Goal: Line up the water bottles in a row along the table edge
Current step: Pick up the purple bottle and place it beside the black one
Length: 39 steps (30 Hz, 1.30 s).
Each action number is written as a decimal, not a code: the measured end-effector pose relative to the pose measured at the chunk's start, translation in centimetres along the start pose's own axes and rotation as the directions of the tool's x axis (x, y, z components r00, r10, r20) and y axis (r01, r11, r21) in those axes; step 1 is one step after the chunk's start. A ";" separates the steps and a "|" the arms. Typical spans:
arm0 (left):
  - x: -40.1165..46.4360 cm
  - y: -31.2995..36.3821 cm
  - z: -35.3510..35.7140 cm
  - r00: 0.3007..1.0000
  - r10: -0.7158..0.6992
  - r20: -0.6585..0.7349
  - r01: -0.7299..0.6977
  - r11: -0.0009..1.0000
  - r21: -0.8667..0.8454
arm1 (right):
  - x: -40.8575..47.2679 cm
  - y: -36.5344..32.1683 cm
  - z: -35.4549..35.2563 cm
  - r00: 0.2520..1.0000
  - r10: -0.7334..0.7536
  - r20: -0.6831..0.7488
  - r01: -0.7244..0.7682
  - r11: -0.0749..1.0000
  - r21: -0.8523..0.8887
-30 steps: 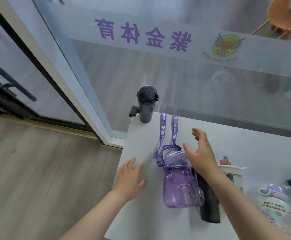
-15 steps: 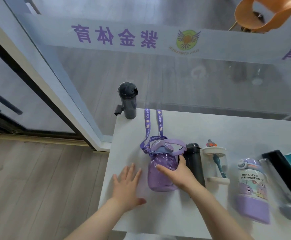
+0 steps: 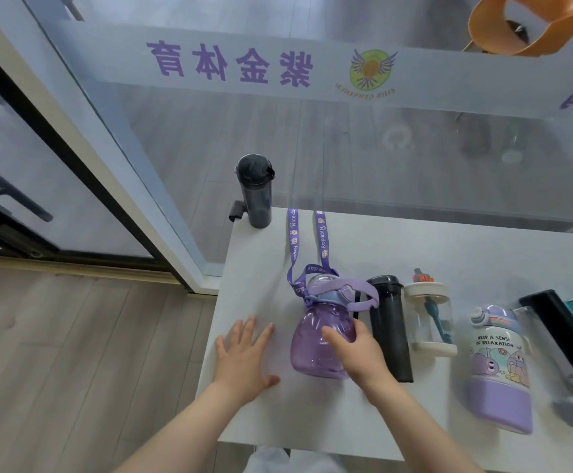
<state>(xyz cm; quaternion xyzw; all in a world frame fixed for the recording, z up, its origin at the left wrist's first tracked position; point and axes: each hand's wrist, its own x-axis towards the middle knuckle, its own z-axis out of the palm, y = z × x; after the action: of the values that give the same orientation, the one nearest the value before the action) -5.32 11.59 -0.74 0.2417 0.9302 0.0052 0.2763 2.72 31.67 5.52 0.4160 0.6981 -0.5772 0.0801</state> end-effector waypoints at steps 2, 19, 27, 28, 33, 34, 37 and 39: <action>0.2 -0.1 -0.2 0.999 -0.052 0.016 0.052 0.999 0.008 | -0.1 0.3 -0.1 0.999 -0.038 -0.021 0.039 0.999 0.023; 2.5 5.8 -3.0 0.976 0.207 -0.071 -0.146 0.375 -0.915 | 0.0 1.1 1.4 0.886 -0.409 -0.217 0.416 0.909 -0.018; 2.2 5.8 -2.1 0.970 0.135 -0.202 -0.239 0.392 -0.888 | 0.3 1.7 -0.9 0.906 -0.420 -0.056 0.423 0.899 0.116; 2.3 5.7 -2.0 0.968 0.126 -0.218 -0.251 0.412 -0.876 | 0.3 1.5 -1.3 0.902 -0.432 -0.015 0.429 0.890 0.155; 2.5 5.2 -2.7 0.951 0.172 -0.257 -0.307 0.440 -0.844 | 0.0 -0.1 -4.8 0.927 -0.320 0.194 0.230 0.897 0.377; 2.5 5.2 -2.8 0.952 0.171 -0.255 -0.306 0.459 -0.834 | -0.1 -0.4 -5.4 0.938 -0.282 0.202 0.164 0.873 0.459; 2.6 5.1 -2.7 0.959 0.122 -0.258 -0.283 0.522 -0.805 | -0.2 -1.6 -6.3 0.963 -0.165 0.212 -0.002 0.784 0.621; 2.6 5.5 -2.9 0.952 0.090 -0.293 -0.295 0.531 -0.794 | -0.3 -2.5 -5.9 0.972 -0.145 0.186 0.017 0.829 0.559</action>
<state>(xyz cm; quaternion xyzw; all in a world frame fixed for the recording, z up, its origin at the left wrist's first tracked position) -6.25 18.00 1.18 0.1822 0.8082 0.5000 0.2520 3.36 36.72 9.45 0.3246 0.5052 -0.7996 0.0086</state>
